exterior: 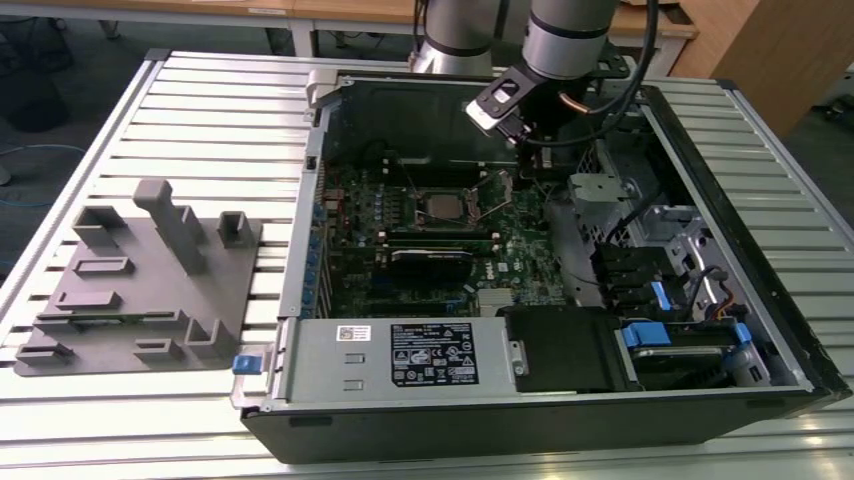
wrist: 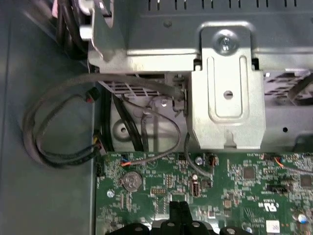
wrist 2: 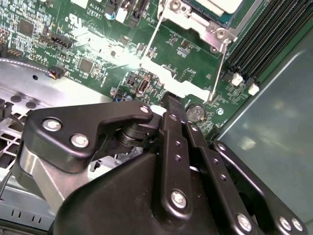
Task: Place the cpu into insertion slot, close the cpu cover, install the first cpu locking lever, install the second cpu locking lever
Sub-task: 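Close the cpu cover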
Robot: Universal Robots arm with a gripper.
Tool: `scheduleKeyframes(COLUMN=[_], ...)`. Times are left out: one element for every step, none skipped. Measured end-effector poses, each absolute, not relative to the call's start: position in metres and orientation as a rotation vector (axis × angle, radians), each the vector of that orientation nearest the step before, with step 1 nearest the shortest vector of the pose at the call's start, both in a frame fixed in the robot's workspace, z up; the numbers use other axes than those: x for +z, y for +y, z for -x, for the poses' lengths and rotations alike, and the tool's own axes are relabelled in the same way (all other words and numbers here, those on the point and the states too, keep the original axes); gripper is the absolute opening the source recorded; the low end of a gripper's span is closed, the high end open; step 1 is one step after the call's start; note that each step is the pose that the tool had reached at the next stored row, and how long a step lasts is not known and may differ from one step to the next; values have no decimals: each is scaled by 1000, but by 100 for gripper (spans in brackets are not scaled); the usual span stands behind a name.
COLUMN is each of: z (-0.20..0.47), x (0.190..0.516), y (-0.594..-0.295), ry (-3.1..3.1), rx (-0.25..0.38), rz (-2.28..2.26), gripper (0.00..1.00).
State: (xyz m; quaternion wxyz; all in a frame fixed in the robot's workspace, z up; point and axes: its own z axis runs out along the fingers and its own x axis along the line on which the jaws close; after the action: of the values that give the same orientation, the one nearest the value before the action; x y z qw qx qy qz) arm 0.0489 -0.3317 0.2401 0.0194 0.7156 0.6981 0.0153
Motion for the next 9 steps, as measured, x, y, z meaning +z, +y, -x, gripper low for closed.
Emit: scheduleKeyframes(z=[-48,-46,-44,-42,-39,-36,-32,-29,-27], x=[240,240,240,240,240,240,240,240,240], y=[-332,-332,-332,-332,-331,-331,-331,-331,-331], ry=[2166,2166,2167,2166,2166,2165,2164,2163,2163], rx=[48,48,48,48,50,52,54,56,56], rz=[-2221,-2221,-2221,-2221,-2220,-2219,-2218,-2217,-2217], gripper=[10,10,10,10,10,10,10,10,10])
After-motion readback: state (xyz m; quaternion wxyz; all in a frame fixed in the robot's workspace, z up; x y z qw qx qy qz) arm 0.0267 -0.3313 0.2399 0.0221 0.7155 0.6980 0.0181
